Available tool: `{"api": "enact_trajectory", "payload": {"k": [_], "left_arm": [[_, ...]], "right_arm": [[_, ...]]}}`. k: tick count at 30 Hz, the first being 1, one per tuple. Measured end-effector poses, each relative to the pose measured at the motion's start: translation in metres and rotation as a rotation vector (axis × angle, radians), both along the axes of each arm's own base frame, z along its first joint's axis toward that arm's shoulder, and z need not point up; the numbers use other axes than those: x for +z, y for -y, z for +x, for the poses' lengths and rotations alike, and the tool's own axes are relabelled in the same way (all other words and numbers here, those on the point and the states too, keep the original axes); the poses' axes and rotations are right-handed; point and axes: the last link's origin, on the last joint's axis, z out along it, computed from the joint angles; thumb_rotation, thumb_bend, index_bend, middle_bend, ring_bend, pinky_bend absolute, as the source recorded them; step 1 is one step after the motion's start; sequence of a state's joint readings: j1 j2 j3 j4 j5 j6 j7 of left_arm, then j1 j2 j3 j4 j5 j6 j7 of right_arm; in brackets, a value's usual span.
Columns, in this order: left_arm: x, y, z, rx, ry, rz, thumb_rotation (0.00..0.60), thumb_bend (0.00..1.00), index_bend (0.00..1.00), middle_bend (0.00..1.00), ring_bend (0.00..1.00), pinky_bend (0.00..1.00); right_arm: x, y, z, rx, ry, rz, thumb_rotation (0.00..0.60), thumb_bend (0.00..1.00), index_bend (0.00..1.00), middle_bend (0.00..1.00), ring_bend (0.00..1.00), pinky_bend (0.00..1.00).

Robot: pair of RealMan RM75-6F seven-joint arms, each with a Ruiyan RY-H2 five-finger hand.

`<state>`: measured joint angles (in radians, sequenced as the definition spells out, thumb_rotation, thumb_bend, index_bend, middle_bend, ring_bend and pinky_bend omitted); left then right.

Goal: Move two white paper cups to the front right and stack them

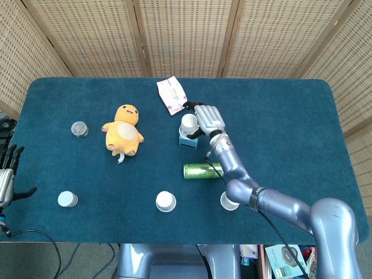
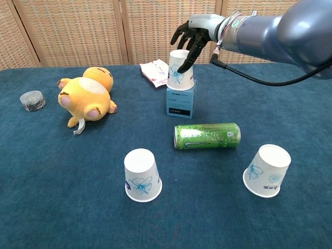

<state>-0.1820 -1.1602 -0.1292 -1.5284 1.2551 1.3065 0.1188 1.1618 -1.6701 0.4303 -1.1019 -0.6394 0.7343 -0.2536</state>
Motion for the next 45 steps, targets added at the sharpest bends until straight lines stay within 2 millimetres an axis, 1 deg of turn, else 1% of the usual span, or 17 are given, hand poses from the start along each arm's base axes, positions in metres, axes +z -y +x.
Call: {"api": "enact_trajectory", "payload": {"k": [4, 6, 11, 17, 20, 23, 26, 28, 32, 35, 37, 39, 40, 45], "left_arm": [[0.001, -0.001, -0.001, 0.004, 0.004, 0.004, 0.600, 0.13, 0.00, 0.00, 0.00, 0.00], [0.001, -0.001, -0.001, 0.005, 0.005, 0.005, 0.600, 0.13, 0.00, 0.00, 0.00, 0.00], [0.001, -0.001, -0.001, 0.007, 0.005, 0.001, 0.600, 0.13, 0.00, 0.00, 0.00, 0.00], [0.001, -0.001, -0.001, 0.007, 0.005, 0.002, 0.600, 0.13, 0.00, 0.00, 0.00, 0.00], [0.001, -0.001, 0.000, 0.004, 0.007, 0.001, 0.600, 0.13, 0.00, 0.00, 0.00, 0.00], [0.000, 0.000, 0.001, -0.001, 0.009, -0.003, 0.600, 0.13, 0.00, 0.00, 0.00, 0.00], [0.000, 0.001, 0.003, -0.013, 0.012, -0.006, 0.600, 0.13, 0.00, 0.00, 0.00, 0.00], [0.000, 0.002, 0.005, -0.020, 0.015, -0.010, 0.600, 0.13, 0.00, 0.00, 0.00, 0.00], [-0.002, 0.004, 0.007, -0.032, 0.017, -0.021, 0.600, 0.13, 0.00, 0.00, 0.00, 0.00], [-0.003, 0.006, 0.009, -0.042, 0.017, -0.027, 0.600, 0.13, 0.00, 0.00, 0.00, 0.00], [-0.003, 0.006, 0.010, -0.047, 0.018, -0.030, 0.600, 0.13, 0.00, 0.00, 0.00, 0.00], [-0.004, 0.007, 0.011, -0.050, 0.017, -0.035, 0.600, 0.13, 0.00, 0.00, 0.00, 0.00], [-0.005, 0.007, 0.011, -0.052, 0.016, -0.039, 0.600, 0.13, 0.00, 0.00, 0.00, 0.00], [-0.008, 0.008, 0.014, -0.057, 0.012, -0.051, 0.600, 0.13, 0.00, 0.00, 0.00, 0.00]], "right_arm": [[-0.004, 0.004, 0.001, -0.007, -0.002, -0.019, 0.600, 0.33, 0.48, 0.53, 0.40, 0.46], [-0.006, 0.005, 0.001, -0.011, -0.001, -0.028, 0.600, 0.35, 0.51, 0.56, 0.42, 0.46], [-0.010, 0.006, 0.003, -0.010, 0.006, -0.041, 0.600, 0.37, 0.52, 0.57, 0.43, 0.46], [-0.005, 0.003, 0.007, 0.016, 0.014, -0.046, 0.600, 0.37, 0.52, 0.57, 0.43, 0.46], [0.002, 0.000, 0.011, 0.041, 0.022, -0.055, 0.600, 0.37, 0.52, 0.57, 0.43, 0.46], [0.014, -0.007, 0.014, 0.075, 0.037, -0.063, 0.600, 0.38, 0.52, 0.57, 0.43, 0.46], [0.030, -0.017, 0.015, 0.117, 0.042, -0.076, 0.600, 0.38, 0.52, 0.57, 0.43, 0.46], [0.045, -0.027, 0.011, 0.147, 0.036, -0.090, 0.600, 0.38, 0.52, 0.57, 0.43, 0.46], [0.072, -0.052, -0.008, 0.183, 0.020, -0.108, 0.600, 0.38, 0.52, 0.57, 0.43, 0.46], [0.095, -0.076, -0.035, 0.194, -0.017, -0.116, 0.600, 0.39, 0.52, 0.57, 0.43, 0.46], [0.109, -0.093, -0.058, 0.193, -0.055, -0.119, 0.600, 0.39, 0.52, 0.57, 0.43, 0.46], [0.117, -0.110, -0.080, 0.184, -0.082, -0.109, 0.600, 0.39, 0.52, 0.57, 0.43, 0.46], [0.119, -0.116, -0.088, 0.182, -0.089, -0.102, 0.600, 0.39, 0.52, 0.57, 0.43, 0.46], [0.118, -0.151, -0.121, 0.200, -0.116, -0.064, 0.600, 0.39, 0.52, 0.57, 0.43, 0.46]]}}
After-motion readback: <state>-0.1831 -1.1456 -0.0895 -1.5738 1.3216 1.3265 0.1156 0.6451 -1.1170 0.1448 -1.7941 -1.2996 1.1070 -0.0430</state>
